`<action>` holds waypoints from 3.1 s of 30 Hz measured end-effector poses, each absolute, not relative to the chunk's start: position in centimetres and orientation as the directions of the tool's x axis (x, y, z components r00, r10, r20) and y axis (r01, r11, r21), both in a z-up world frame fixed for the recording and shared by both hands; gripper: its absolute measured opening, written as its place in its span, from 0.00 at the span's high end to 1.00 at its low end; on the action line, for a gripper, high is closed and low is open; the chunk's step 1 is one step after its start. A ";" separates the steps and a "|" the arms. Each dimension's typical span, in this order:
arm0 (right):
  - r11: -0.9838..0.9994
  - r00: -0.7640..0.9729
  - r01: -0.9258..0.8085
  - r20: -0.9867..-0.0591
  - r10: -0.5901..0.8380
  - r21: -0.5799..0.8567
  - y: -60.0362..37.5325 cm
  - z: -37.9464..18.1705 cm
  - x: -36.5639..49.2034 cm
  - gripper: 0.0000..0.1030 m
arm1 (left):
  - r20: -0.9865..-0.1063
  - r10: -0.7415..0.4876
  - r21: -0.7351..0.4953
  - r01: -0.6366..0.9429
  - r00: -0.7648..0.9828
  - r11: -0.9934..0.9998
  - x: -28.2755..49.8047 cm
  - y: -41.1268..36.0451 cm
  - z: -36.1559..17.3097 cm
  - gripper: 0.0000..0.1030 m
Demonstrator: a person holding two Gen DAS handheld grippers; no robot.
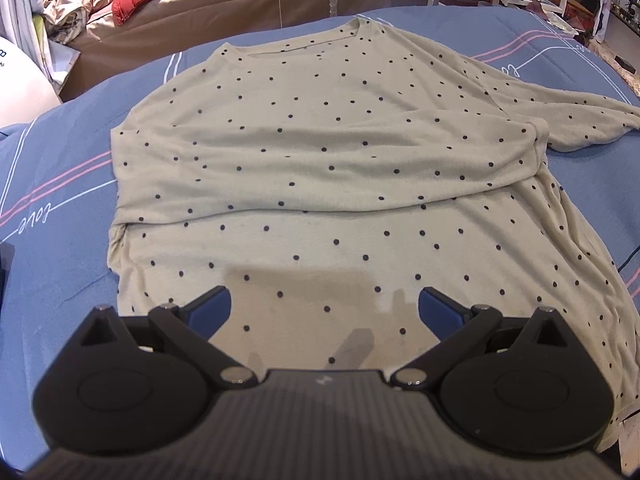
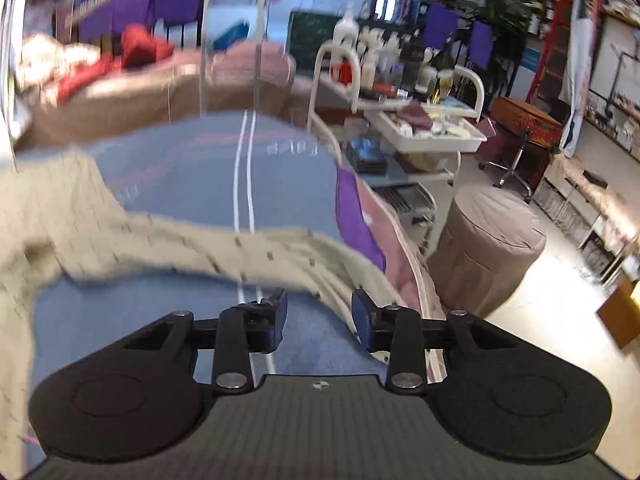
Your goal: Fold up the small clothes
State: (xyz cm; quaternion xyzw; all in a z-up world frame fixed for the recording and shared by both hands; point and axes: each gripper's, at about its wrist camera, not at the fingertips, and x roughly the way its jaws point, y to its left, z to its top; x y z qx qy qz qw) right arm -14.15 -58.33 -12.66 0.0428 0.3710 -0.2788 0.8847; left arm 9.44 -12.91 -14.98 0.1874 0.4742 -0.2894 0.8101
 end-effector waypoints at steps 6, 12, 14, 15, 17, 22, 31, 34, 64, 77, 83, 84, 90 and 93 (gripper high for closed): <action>0.752 0.490 0.649 -0.692 -0.530 -0.117 -63.0 -15.3 -14.1 0.61 | -0.873 -0.302 0.037 0.669 0.384 0.742 8.2 -14.2 -14.4 0.01; 0.795 0.544 0.594 -0.791 -0.281 0.127 -62.8 -12.8 -15.6 0.97 | -0.877 -0.309 0.032 0.685 0.369 0.728 7.8 -14.7 -14.4 0.01; 0.792 0.588 0.570 -0.782 -0.206 0.219 -61.6 -10.2 -17.3 0.97 | -0.878 -0.311 0.026 0.684 0.365 0.729 7.8 -14.5 -14.5 0.00; 0.778 0.610 0.565 -0.773 -0.171 0.274 -61.0 -9.0 -18.2 0.97 | -0.879 -0.311 0.022 0.682 0.361 0.731 7.9 -14.4 -14.6 0.00; 0.598 0.740 0.532 -0.673 0.017 0.600 -60.5 -7.6 -20.6 0.96 | -0.883 -0.312 0.009 0.676 0.351 0.736 8.1 -14.1 -14.8 0.00; 0.101 0.902 0.174 -0.200 0.382 0.980 -54.3 -7.7 -18.6 0.96 | -0.880 -0.342 -0.044 0.658 0.331 0.752 8.5 -13.4 -14.9 0.00; -0.183 0.827 -0.129 0.208 0.522 0.975 -42.2 -8.8 -0.9 0.95 | -0.866 -0.324 -0.069 0.550 0.382 0.832 9.0 -7.1 -13.1 0.00; 0.077 0.791 -0.070 0.008 0.612 0.995 -38.9 -6.9 5.8 0.95 | -0.865 -0.305 -0.082 0.488 0.398 0.869 9.4 -4.0 -13.1 0.00; 0.647 0.797 0.368 -0.584 0.150 0.668 -38.8 -18.7 -2.9 0.00 | -0.796 -0.517 -0.293 0.548 0.314 0.783 26.5 -6.8 -17.9 0.50; 0.776 0.751 0.419 -0.660 -0.004 0.471 -39.0 -18.9 -2.7 0.00 | -0.700 -0.599 -0.377 0.511 0.388 0.772 27.1 -7.0 -12.2 0.96; 0.891 0.715 0.418 -0.669 -0.202 0.178 -39.3 -18.4 0.4 0.00 | -0.681 -0.509 -0.275 0.460 0.526 0.844 29.5 -3.8 -7.7 0.95; 0.895 0.720 0.406 -0.668 -0.190 0.184 -39.6 -18.6 1.1 0.00 | -0.694 -0.504 -0.283 0.449 0.515 0.848 30.0 -3.5 -8.0 0.95; 0.947 0.728 0.293 -0.672 -0.135 0.128 -38.8 -19.1 4.2 0.11 | -0.742 -0.501 -0.328 0.411 0.446 0.851 31.3 -3.5 -11.2 0.95; 0.971 0.727 0.241 -0.661 -0.183 -0.003 -38.0 -19.3 5.7 0.14 | -0.741 -0.515 -0.335 0.428 0.431 0.840 30.7 -3.9 -11.6 0.95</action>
